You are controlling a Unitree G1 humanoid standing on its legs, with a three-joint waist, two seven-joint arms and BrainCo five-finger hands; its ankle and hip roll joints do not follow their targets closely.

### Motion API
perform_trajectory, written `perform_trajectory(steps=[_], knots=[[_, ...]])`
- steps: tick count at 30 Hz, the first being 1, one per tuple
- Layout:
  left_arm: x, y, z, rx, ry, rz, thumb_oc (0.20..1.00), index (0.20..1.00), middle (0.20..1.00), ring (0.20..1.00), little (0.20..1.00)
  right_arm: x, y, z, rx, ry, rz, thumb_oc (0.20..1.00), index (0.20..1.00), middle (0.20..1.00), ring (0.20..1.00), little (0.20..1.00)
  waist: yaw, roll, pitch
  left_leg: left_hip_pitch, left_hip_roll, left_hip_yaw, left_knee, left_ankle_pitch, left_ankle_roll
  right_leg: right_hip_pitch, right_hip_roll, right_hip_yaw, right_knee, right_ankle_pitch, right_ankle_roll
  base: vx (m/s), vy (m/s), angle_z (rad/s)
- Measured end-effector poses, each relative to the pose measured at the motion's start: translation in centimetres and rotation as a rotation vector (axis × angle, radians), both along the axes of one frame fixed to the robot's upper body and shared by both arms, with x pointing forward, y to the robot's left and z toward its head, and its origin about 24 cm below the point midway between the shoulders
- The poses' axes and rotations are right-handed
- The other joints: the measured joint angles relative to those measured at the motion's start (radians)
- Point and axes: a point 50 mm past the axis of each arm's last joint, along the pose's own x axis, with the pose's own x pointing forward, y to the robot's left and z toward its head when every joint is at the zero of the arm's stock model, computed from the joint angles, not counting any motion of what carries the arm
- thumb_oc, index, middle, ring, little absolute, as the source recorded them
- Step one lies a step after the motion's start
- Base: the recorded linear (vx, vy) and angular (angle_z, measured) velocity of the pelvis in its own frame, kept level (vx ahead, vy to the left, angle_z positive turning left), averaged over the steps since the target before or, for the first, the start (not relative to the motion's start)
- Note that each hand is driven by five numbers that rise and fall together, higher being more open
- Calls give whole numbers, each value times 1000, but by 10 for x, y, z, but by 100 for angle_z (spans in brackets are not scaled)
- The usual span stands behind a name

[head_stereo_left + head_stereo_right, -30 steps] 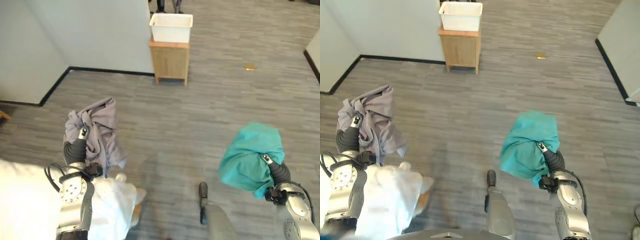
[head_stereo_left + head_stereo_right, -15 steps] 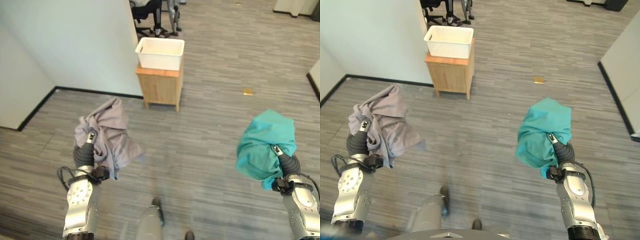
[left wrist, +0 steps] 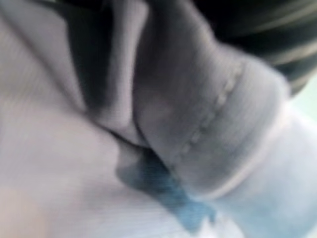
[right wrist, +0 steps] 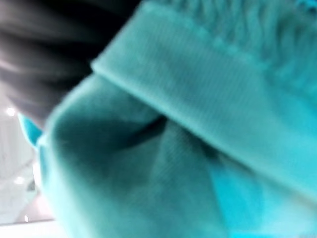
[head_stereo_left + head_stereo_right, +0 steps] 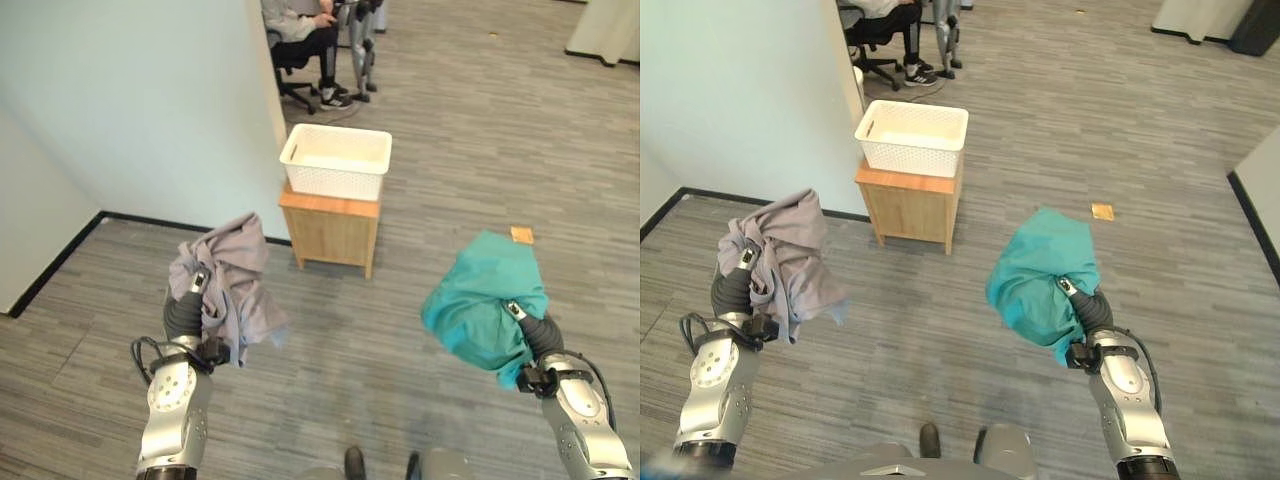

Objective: Pick up bed clothes into laundry basket.

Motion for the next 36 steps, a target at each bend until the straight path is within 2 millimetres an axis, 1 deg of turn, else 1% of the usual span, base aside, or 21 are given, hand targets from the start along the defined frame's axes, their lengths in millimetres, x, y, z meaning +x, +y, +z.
perform_trajectory(steps=[3,4,6,7,8,9,11,13,14,15,16,17,19,21,22,24,25,26,29,31,36], knots=[[-7,4,-9,0,45,15,200,200,200,200,200,-3,-3,-9,5,44,-16,200,200,200,200,200,-2,-30,-3,78,1,-3,-1,-9,-13,11,3,44,-280,169,-18,502,-198,77],[-10,5,-13,0,62,18,200,200,200,200,200,-5,-5,-13,5,64,-26,200,200,200,200,200,-7,-30,-10,104,15,-16,-1,-25,-36,25,24,81,-373,229,-24,566,-255,78],[-9,4,-16,-7,70,18,200,200,200,200,200,-5,-8,-16,7,79,-41,200,200,200,200,200,-8,-33,-30,128,33,-48,-4,-58,-65,43,48,87,-465,279,-23,491,-251,75],[-11,6,-19,-7,86,25,200,200,200,200,200,-7,-9,-19,8,93,-46,200,200,200,200,200,-10,-42,-37,165,55,-66,-4,-85,-107,66,48,111,-512,318,-29,543,-406,79],[-11,3,-26,-29,108,28,200,200,200,200,200,-8,-13,-22,8,112,-61,200,200,200,200,200,-25,-16,-50,187,95,-96,6,-106,-127,98,84,113,-497,391,-33,397,-343,69],[-11,-1,-28,-38,109,19,200,200,200,200,200,-8,-16,-22,4,113,-71,200,200,200,200,200,-22,-1,-46,182,112,-77,49,-103,-127,110,107,108,-473,380,-79,401,-380,43],[-10,-4,-31,-61,107,17,200,200,200,200,200,0,-20,-17,-6,95,-76,200,200,200,200,200,-23,6,-45,139,149,-80,178,-72,-167,108,126,90,-402,331,-128,338,-435,-5],[-9,-4,-30,-58,104,10,200,200,200,200,200,8,-23,-11,-20,75,-74,200,200,200,200,200,-32,5,-44,95,193,-90,344,-76,-173,135,151,105,-347,283,-159,384,-639,-1],[-4,-5,-24,-53,79,-6,200,200,200,200,200,11,-26,-6,-36,52,-74,200,200,200,200,200,-39,-7,-41,56,211,-99,415,-10,-165,149,167,85,-324,235,-169,185,-392,15],[3,-7,-17,-52,47,-16,200,200,200,200,200,13,-30,-1,-52,43,-73,200,200,200,200,200,-33,-24,-24,-32,228,-85,609,32,-148,181,166,93,-335,203,-180,140,-347,13],[7,-7,-14,-47,39,-20,200,200,200,200,200,14,-31,0,-59,44,-70,200,200,200,200,200,-30,-38,-16,-66,235,-93,685,89,-146,196,163,89,-336,198,-193,157,-260,0],[5,-3,-12,-27,43,-22,200,200,200,200,200,14,-30,-1,-50,45,-72,200,200,200,200,200,-32,-63,-10,-89,242,-84,729,85,-136,226,165,95,-345,175,-218,305,-372,2],[5,-2,-9,-16,32,-23,200,200,200,200,200,16,-30,2,-42,30,-84,200,200,200,200,200,-6,-78,7,-128,259,-61,776,70,-144,267,178,136,-379,161,-238,314,-223,-23],[8,-4,-7,-16,24,-34,200,200,200,200,200,17,-29,4,-34,15,-92,200,200,200,200,200,-2,-99,27,-214,270,15,638,21,-156,335,159,137,-469,186,-237,323,-84,-2],[8,-5,-7,-15,25,-35,200,200,200,200,200,17,-28,6,-29,7,-91,200,200,200,200,200,-2,-98,31,-229,271,29,585,27,-149,347,156,133,-482,189,-233,267,-28,7],[11,-8,-8,-19,31,-44,200,200,200,200,200,16,-27,10,-21,-12,-86,200,200,200,200,200,-3,-77,34,-255,263,49,379,39,-155,382,153,113,-518,208,-199,275,-24,0],[12,-11,-8,-18,29,-59,200,200,200,200,200,15,-27,11,-28,-15,-81,200,200,200,200,200,2,-57,34,-288,252,65,303,76,-152,396,166,112,-534,177,-183,291,-5,15],[14,-15,-9,-25,29,-72,200,200,200,200,200,12,-29,11,-32,-11,-84,200,200,200,200,200,-7,-40,28,-286,236,72,210,92,-141,420,165,100,-560,202,-180,123,18,0],[14,-20,-10,-27,35,-90,200,200,200,200,200,8,-32,10,-45,3,-88,200,200,200,200,200,-7,4,20,-237,201,73,116,166,-114,451,188,111,-558,180,-146,208,62,-10],[14,-21,-11,-24,39,-99,200,200,200,200,200,4,-34,7,-40,14,-103,200,200,200,200,200,-9,-9,16,-181,167,72,44,178,-94,478,167,109,-560,158,-117,192,63,9],[10,-19,-13,-18,52,-100,200,200,200,200,200,9,-52,31,-150,-38,-108,200,200,200,200,200,-8,-20,10,-145,86,49,-24,183,-63,498,97,79,-566,134,-63,149,94,21]])
